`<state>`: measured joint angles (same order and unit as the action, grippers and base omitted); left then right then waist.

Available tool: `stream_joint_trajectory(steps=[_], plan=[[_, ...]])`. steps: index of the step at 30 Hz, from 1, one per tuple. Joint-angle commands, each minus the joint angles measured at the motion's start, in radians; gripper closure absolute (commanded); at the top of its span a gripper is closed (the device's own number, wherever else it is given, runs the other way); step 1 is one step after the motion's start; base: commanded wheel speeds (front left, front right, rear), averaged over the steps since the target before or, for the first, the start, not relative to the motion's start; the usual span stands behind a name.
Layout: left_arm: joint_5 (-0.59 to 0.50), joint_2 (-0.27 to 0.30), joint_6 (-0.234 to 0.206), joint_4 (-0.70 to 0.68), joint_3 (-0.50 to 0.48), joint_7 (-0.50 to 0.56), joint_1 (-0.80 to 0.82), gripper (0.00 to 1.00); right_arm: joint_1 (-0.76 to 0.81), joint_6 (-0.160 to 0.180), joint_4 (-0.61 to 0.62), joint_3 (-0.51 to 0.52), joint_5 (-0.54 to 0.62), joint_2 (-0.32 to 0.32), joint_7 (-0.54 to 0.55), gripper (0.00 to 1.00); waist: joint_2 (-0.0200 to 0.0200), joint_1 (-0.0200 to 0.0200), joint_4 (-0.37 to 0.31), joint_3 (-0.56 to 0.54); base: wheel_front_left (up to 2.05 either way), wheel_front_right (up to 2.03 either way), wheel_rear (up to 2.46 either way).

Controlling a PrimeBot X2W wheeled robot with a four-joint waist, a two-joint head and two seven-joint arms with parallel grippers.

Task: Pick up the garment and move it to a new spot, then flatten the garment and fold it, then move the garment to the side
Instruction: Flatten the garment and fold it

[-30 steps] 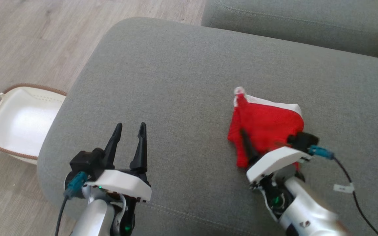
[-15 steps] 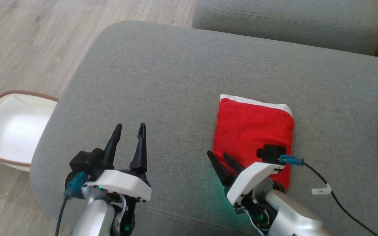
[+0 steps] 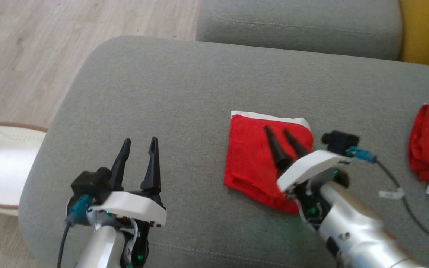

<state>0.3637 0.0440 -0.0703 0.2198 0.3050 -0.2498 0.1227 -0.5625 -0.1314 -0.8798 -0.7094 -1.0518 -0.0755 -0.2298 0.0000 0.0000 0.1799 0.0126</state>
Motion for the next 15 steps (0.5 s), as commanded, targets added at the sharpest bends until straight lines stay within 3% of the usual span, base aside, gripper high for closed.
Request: stream_joint_trajectory(steps=[1,6,9,15], plan=[[-0.007,0.006,0.001,-0.047,-0.042,-0.012,0.025,0.00,-0.041,0.001,0.023,0.023,0.037,-0.018,-0.020,0.00,0.0000,0.0000,-0.017,-0.005,0.00,0.00,0.00],[-0.007,0.006,0.002,-0.081,-0.050,-0.012,0.024,0.00,-0.026,0.001,0.052,0.135,0.174,-0.078,-0.031,0.00,0.0000,0.0000,-0.052,-0.010,0.00,0.00,0.00],[-0.006,0.006,0.003,-0.100,-0.050,-0.012,0.021,0.00,0.012,0.001,0.116,0.246,0.321,-0.107,-0.031,0.00,0.0000,0.0000,-0.073,-0.010,0.00,0.00,0.00],[-0.002,0.006,0.003,-0.118,-0.043,-0.012,0.011,0.00,0.195,0.001,0.293,0.502,0.588,-0.046,-0.032,0.00,0.0000,0.0000,-0.101,-0.013,0.00,0.00,0.00]])
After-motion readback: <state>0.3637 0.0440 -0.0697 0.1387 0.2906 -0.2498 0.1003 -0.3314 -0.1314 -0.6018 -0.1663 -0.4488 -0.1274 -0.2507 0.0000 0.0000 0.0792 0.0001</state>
